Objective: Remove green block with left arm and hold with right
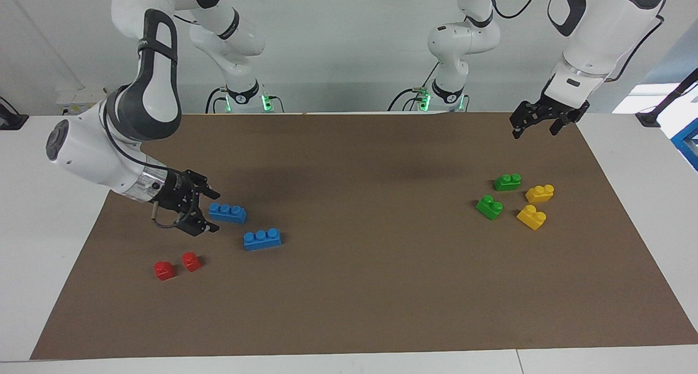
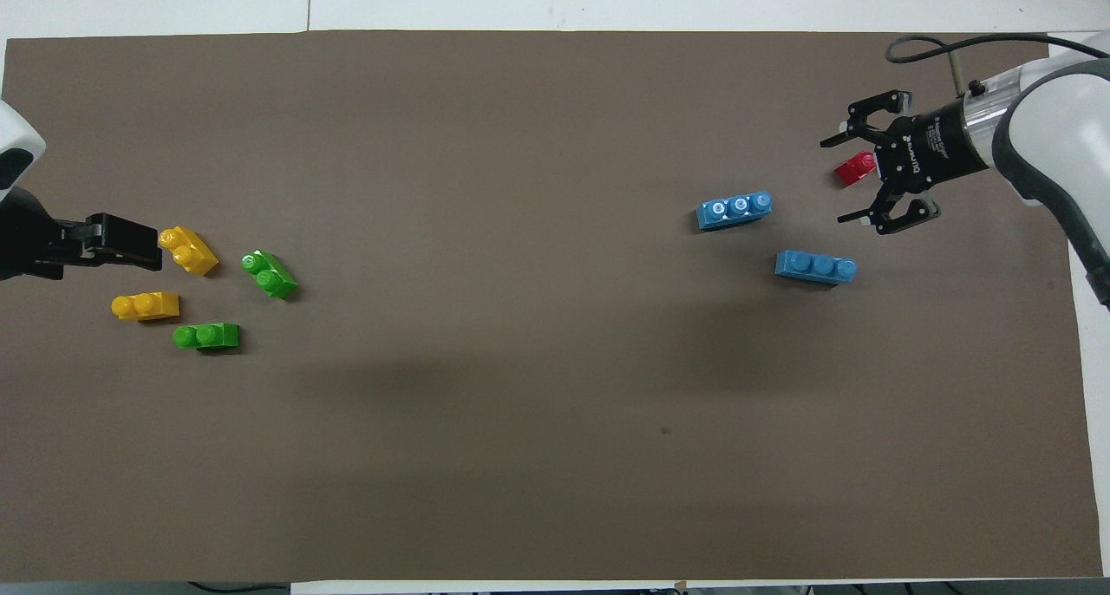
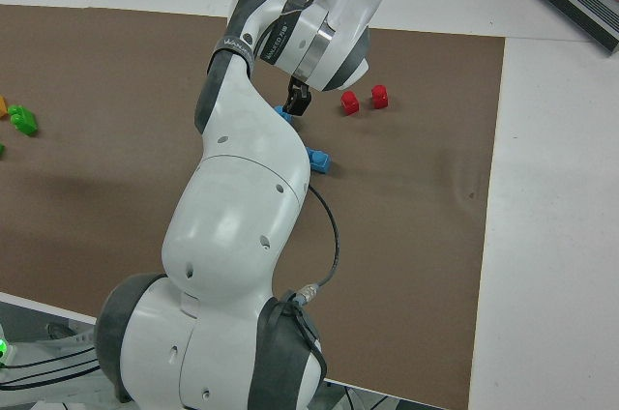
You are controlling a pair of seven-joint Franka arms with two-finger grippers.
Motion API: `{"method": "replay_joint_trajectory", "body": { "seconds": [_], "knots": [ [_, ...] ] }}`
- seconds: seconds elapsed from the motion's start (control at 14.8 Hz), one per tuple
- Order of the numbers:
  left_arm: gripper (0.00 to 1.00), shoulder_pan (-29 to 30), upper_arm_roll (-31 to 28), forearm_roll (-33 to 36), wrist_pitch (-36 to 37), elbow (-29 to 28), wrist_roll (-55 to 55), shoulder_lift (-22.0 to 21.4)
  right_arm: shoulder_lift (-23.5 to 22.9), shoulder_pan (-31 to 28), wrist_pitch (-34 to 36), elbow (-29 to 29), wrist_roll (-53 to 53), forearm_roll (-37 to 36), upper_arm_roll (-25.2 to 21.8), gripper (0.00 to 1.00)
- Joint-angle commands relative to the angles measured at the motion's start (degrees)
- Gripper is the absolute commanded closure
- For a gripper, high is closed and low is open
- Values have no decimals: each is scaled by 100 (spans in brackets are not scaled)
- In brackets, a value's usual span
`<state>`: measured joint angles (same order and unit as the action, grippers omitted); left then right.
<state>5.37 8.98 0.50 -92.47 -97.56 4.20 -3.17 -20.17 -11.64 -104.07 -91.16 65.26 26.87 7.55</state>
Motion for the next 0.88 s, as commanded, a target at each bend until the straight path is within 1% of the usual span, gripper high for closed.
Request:
{"method": "replay_joint_trajectory", "body": {
  "seconds": [0.0,0.13,0.27,0.34,0.47,0.81],
  "knots": [
    [0,-27,-37,-68,141,88,-25,-43,249,-163,228,-33,-661,-278,54,0],
    [0,-18,-37,-68,142,88,-25,-43,442,-172,430,-16,-1189,-558,54,0],
    [0,-1,-37,-68,142,88,-43,-43,636,-172,606,-16,-1392,-700,54,0],
    [0,-1,-37,-68,142,88,-43,-43,733,-163,659,-16,-1689,-918,54,0],
    [0,-9,-37,-68,141,88,-43,-43,935,-102,747,-24,-2514,-1323,62,0],
    [0,-10,-37,-68,142,88,-43,-52,1269,-58,1002,-24,-4334,-1965,71,0]
  ]
}}
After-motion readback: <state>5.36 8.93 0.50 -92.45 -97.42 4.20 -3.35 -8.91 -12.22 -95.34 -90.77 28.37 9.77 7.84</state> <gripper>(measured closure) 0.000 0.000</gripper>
